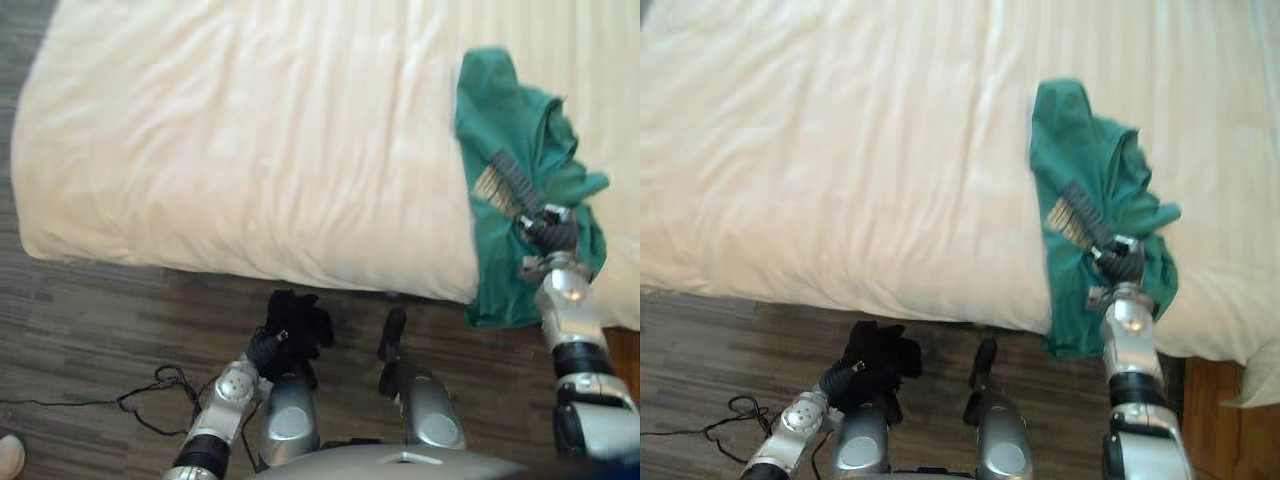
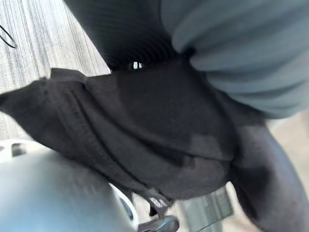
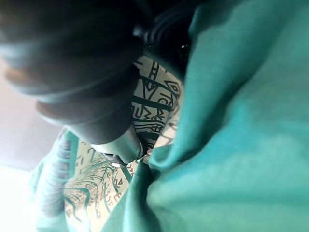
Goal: Tidy the bed and pick cloth on bed and put in laundry
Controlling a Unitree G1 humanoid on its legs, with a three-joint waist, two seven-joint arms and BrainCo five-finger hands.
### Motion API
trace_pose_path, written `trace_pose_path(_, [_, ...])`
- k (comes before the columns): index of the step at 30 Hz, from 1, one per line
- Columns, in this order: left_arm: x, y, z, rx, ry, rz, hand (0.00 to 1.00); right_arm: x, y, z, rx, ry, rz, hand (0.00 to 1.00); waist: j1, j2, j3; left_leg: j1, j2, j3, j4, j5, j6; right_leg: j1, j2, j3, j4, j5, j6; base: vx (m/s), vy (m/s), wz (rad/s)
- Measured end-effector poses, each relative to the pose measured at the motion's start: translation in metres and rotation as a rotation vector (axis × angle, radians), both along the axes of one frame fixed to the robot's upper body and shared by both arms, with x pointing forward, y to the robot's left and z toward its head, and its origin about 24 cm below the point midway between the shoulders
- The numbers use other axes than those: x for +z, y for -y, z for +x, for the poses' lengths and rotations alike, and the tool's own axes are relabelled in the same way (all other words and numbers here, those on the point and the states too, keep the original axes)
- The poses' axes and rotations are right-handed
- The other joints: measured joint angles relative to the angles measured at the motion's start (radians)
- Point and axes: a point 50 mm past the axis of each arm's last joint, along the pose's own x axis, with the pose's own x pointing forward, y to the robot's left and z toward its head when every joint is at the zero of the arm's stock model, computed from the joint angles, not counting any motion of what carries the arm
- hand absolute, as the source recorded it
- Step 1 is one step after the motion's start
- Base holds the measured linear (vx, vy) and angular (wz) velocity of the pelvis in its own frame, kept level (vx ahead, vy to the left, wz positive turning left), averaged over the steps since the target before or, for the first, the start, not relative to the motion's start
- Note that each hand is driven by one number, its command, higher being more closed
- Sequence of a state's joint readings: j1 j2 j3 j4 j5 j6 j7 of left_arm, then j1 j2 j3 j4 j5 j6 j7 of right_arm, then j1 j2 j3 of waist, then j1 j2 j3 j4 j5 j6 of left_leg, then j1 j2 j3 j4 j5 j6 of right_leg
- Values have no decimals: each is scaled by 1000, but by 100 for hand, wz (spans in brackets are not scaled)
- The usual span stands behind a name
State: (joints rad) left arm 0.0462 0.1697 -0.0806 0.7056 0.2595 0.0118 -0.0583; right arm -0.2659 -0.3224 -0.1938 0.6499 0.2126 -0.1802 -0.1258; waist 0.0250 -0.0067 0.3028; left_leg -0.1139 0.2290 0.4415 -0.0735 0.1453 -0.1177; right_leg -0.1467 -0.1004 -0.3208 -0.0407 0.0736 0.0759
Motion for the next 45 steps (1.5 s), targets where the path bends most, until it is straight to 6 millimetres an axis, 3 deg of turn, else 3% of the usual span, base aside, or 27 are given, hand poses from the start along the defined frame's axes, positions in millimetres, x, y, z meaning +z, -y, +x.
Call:
trace_pose_path(4, [-22,11,-23,50,-138,-8,100,-49,-17,-31,74,-165,79,100,-37,8,-94,106,-5,40,-14,-36,-7,105,3,8,-39,-10,14,142,11,-13])
trace_pose_path(8, [-37,17,-45,106,-245,-49,100,-95,-28,-77,156,-359,161,100,-68,24,-173,216,-4,98,-23,-74,-22,190,8,47,-54,-24,24,105,-2,-32])
trace_pose_path(10, [-41,19,-51,116,-283,-57,100,-117,-30,-107,182,-509,207,100,-72,31,-191,255,-1,122,-23,-86,-29,213,12,63,-54,-31,26,55,-3,-28])
trace_pose_path(11, [-42,19,-53,126,-301,-69,100,-135,-34,-135,193,-648,257,100,-71,37,-199,274,1,135,-23,-89,-32,232,13,64,-54,-35,27,33,-9,-11])
trace_pose_path(12, [-43,20,-55,133,-310,-78,100,-144,-39,-150,201,-718,290,100,-71,39,-204,281,2,142,-24,-90,-34,236,14,64,-54,-37,27,32,-13,-14])
trace_pose_path(13, [-44,20,-58,156,-329,-97,100,-160,-47,-183,199,-858,359,100,-69,45,-209,295,6,158,-24,-92,-37,244,17,70,-54,-38,26,14,-17,-17])
trace_pose_path(14, [-45,20,-61,173,-343,-107,100,-167,-56,-203,191,-930,418,100,-65,51,-212,307,9,168,-24,-95,-41,251,21,76,-54,-39,24,5,-20,-27])
trace_pose_path(16, [-48,16,-70,224,-372,-133,100,-168,-52,-217,126,-940,472,100,-76,60,-218,338,15,209,-24,-99,-46,260,28,104,-54,-39,24,-23,-20,-38])
trace_pose_path(19, [-49,16,-73,233,-386,-144,100,-172,-50,-242,96,-1031,486,100,-68,51,-236,361,28,231,-24,-102,-51,273,37,113,-55,-42,19,-78,-32,-19])
trace_pose_path(25, [-50,15,-80,342,-386,-206,100,-172,-53,-257,144,-1054,375,100,-63,43,-247,377,30,217,-29,-103,-50,298,35,92,-54,-54,15,-42,-32,7])
trace_pose_path(28, [-51,20,-84,442,-377,-255,100,-170,-55,-250,193,-1023,291,100,-62,44,-248,369,14,172,-29,-104,-41,315,14,48,-46,-64,28,-6,-3,40])
trace_pose_path(31, [-51,23,-84,508,-366,-305,100,-168,-53,-237,277,-1007,182,100,-62,48,-252,333,-11,65,-29,-97,-23,300,-21,5,64,-128,42,21,8,89])
trace_pose_path(32, [-50,21,-84,536,-359,-319,100,-167,-54,-233,287,-992,161,100,-62,54,-250,307,-23,6,-30,-96,-8,274,-35,35,146,-185,12,39,1,143])
trace_pose_path(33, [-50,19,-83,549,-348,-320,100,-167,-55,-232,293,-984,155,100,-62,48,-252,281,-35,-71,-30,-91,7,253,-35,133,221,-237,-47,36,6,163])
trace_pose_path(35, [-49,12,-83,569,-333,-314,100,-168,-60,-232,307,-989,170,100,-63,23,-264,241,-62,-170,-30,-81,27,246,-42,243,257,-306,-62,40,-30,172])
trace_pose_path(37, [-49,0,-88,621,-333,-307,100,-172,-68,-229,339,-1014,187,100,-49,-15,-267,216,-100,-263,-31,-56,23,283,-74,221,254,-374,28,26,-142,156])
trace_pose_path(39, [-50,2,-92,706,-323,-338,100,-173,-68,-222,362,-1022,177,100,-19,-5,-265,207,-100,-292,-31,-36,16,306,-73,171,255,-381,33,-28,-118,91])
trace_pose_path(40, [-51,5,-95,723,-321,-346,100,-173,-71,-216,388,-1024,166,100,-4,12,-273,193,-103,-306,-31,-23,14,316,-73,135,255,-386,32,-52,-104,99])
trace_pose_path(41, [-51,7,-96,742,-308,-365,100,-173,-74,-209,433,-1026,144,100,-8,17,-273,165,-111,-312,-31,-1,27,328,-76,83,252,-390,35,-58,-75,111])
trace_pose_path(42, [-51,8,-95,742,-303,-370,100,-172,-74,-203,453,-1019,132,100,-12,13,-276,146,-119,-303,-32,13,48,337,-81,40,250,-389,35,-63,-49,142])
trace_pose_path(43, [-49,6,-92,735,-281,-372,100,-172,-75,-203,459,-1022,128,100,-13,9,-275,115,-131,-257,-31,-2,150,355,-92,-38,240,-384,36,1,-7,189])
trace_pose_path(44, [-47,0,-89,733,-253,-370,100,-174,-78,-206,465,-1037,132,100,-12,-22,-276,89,-141,-120,-20,-66,267,385,-122,-155,198,-359,45,69,7,272])
trace_pose_path(45, [-44,-8,-83,723,-222,-363,100,-175,-80,-209,458,-1046,144,100,-14,-60,-265,43,-150,62,94,-91,298,421,-161,-278,182,-346,50,115,30,269])
